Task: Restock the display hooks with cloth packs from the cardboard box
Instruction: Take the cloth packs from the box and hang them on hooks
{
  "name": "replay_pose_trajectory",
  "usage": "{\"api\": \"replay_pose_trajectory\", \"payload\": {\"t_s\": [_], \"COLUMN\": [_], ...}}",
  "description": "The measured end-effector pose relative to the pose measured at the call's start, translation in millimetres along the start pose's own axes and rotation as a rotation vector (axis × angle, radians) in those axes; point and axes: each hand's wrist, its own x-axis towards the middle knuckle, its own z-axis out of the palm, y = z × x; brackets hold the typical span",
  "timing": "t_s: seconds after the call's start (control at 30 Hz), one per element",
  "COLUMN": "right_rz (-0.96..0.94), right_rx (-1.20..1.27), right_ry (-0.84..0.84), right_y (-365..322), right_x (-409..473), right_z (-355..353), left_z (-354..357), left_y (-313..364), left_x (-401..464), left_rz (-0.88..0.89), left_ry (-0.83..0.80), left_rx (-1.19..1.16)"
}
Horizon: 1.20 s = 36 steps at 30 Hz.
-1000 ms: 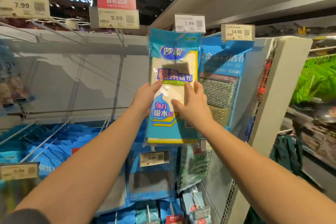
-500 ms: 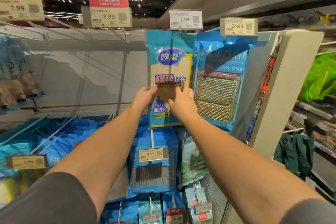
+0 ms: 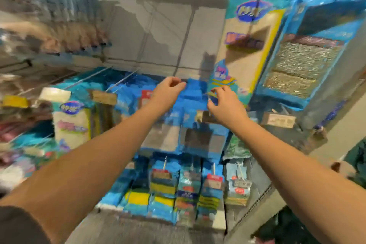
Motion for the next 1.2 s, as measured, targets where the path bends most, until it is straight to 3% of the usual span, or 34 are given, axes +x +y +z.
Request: {"api": "replay_pose_trajectory", "payload": {"t_s": [0.23,0.53,0.73,0.93,1.2], "right_rz": [-0.138,-0.306,-0.495,-0.657,-0.703], "right_rx": [0.024,0.116,0.073,0.034,0.111], "right_ry": [-0.395,-0.748,-0.906,-1.018,-1.110], "right_y": [-150,-423,-563,-682,-862], "right_x": [-91,-237,-295,-307,-248], "right_z": [136,314,391,466,592], "left_z": [-186,-463,-583,-695,-883], "left_y": [-140,-308,-374,-429,-518], "left_x": [-148,-358,-454,-480,-418], "left_rz": [-0.181,-0.602,-0.816,-0.918,-0.982], "left_ry": [0.000,0.066,0.076,0.095,0.109], "left_rx": [0.190,0.505,0.589,0.642,0.692]}}
